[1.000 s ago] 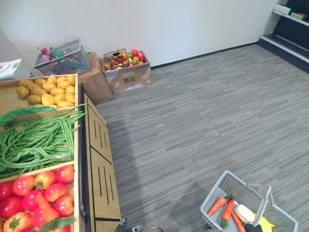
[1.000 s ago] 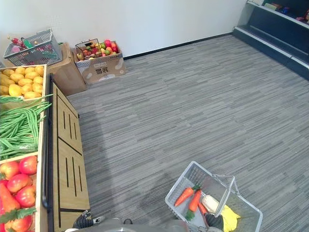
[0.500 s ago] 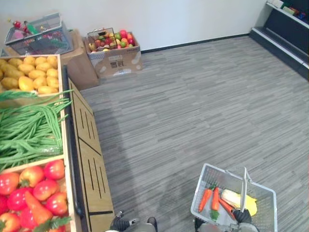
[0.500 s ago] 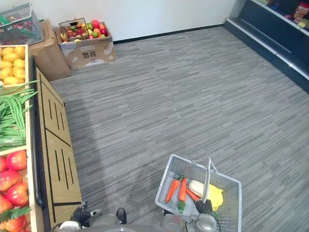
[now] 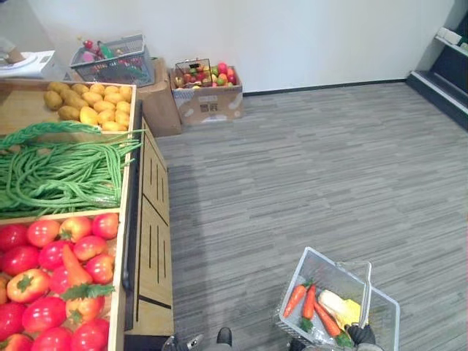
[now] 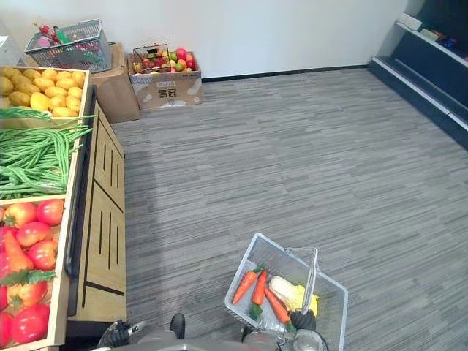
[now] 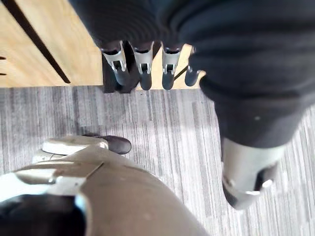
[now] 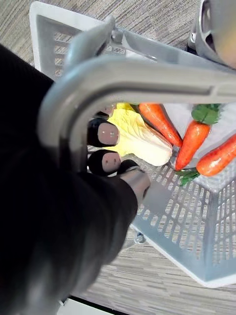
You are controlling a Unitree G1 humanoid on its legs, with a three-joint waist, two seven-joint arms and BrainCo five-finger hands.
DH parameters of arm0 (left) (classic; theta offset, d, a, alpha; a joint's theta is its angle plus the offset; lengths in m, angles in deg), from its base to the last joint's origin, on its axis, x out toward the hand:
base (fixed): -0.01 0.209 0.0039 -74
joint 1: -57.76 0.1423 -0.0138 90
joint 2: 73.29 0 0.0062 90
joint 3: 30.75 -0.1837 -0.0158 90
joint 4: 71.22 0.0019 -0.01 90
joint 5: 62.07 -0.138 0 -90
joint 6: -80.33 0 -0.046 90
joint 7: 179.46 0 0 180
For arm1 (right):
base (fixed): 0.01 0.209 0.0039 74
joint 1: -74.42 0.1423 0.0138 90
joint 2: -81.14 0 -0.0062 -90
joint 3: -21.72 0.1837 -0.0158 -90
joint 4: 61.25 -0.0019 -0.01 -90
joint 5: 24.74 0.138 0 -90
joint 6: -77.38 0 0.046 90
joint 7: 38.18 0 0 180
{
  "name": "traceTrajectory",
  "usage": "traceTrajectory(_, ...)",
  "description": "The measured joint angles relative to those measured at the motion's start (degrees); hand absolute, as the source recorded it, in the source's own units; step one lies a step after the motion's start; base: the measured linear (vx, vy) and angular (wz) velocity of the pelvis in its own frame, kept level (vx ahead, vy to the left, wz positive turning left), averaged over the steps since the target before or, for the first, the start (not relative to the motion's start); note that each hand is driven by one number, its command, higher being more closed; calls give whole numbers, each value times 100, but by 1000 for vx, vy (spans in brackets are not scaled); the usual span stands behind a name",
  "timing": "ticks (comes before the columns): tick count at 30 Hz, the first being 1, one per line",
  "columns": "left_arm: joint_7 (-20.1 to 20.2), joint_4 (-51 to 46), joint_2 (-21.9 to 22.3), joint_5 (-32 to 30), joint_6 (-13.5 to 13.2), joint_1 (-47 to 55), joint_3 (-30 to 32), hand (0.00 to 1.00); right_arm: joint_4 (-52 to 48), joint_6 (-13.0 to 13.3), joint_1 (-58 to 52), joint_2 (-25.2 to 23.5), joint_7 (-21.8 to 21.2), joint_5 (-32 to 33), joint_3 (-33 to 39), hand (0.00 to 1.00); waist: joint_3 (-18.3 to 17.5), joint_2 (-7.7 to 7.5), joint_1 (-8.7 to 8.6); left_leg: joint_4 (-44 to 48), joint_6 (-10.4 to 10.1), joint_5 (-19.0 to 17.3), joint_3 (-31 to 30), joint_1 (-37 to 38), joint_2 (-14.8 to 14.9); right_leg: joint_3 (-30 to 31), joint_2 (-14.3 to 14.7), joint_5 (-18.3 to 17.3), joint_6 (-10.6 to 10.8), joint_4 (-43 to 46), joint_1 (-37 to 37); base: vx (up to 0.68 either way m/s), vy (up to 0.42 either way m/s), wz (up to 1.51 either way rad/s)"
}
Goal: Pick vegetable in the basket
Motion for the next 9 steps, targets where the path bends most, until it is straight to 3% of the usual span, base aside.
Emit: traceTrajectory(9, 26, 202, 86, 189, 126, -17, 165, 0, 18, -96, -40, -7, -130, 51, 87, 100, -120, 89, -22, 25, 77, -33, -128, 211, -148, -150, -85, 76, 43, -107, 349, 40, 11, 9)
